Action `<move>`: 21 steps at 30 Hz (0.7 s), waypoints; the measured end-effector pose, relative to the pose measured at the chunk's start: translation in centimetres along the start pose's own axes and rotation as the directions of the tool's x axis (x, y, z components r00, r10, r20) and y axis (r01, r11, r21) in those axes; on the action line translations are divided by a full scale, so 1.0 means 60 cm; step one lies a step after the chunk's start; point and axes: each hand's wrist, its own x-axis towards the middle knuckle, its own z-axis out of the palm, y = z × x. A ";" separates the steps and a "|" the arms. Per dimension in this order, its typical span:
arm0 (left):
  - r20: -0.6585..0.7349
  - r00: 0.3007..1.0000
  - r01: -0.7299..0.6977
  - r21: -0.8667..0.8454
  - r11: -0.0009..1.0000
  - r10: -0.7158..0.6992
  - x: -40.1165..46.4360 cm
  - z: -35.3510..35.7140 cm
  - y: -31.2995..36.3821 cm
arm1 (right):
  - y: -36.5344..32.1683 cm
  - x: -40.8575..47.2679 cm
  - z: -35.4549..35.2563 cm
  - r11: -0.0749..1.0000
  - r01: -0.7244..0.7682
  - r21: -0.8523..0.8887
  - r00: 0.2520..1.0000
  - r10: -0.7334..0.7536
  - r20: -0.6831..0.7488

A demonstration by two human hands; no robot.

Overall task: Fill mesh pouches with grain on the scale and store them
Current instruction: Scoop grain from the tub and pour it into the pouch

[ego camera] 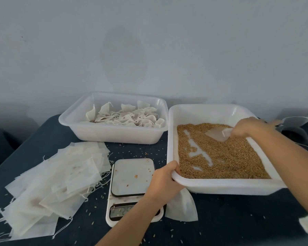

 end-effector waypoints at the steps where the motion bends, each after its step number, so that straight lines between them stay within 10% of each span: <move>1: 0.007 1.000 0.000 0.011 1.000 0.000 0.000 -0.001 0.000 | 0.007 0.002 -0.009 0.998 -0.048 0.039 0.999 0.048 -0.010; 10: 0.041 0.999 -0.008 0.034 0.999 0.006 0.000 -0.020 -0.003 | 0.085 -0.002 -0.024 0.938 -0.072 0.339 0.959 -0.027 0.281; 21: 0.092 0.996 -0.001 0.181 0.984 -0.016 0.004 -0.014 0.004 | 0.048 0.000 -0.086 0.968 -0.002 0.251 0.997 -0.018 0.076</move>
